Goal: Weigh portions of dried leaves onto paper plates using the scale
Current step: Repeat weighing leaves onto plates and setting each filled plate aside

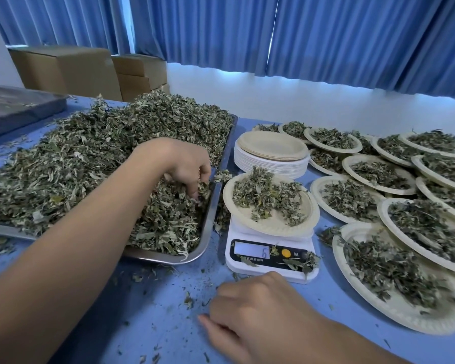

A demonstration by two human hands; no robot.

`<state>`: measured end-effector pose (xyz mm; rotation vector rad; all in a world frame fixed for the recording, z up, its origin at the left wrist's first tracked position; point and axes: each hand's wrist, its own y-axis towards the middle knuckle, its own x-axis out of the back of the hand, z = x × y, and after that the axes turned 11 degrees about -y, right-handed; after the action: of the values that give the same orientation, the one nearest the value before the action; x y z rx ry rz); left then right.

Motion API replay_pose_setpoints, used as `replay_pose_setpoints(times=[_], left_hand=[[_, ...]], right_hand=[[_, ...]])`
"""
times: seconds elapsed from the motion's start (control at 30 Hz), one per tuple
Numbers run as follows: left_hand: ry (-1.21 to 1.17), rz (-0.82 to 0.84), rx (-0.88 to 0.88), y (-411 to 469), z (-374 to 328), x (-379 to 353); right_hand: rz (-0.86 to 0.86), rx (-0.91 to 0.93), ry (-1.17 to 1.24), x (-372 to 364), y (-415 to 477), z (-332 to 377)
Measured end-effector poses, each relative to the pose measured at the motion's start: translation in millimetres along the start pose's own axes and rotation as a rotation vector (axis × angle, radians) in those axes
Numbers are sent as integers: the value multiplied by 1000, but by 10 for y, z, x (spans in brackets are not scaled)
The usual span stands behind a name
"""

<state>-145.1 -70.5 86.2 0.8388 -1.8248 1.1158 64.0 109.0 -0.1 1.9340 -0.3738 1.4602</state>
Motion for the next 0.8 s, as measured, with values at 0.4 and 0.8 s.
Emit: replay_pose_setpoints(times=[0.4,0.8], left_hand=[[-183,-386,-326,-228,-149,201],[-410,-304,-393,-166,-328,80]], right_hand=[[-3,-7,-6,-9,-6,0],[6,2,-9,-1,-5,-4]])
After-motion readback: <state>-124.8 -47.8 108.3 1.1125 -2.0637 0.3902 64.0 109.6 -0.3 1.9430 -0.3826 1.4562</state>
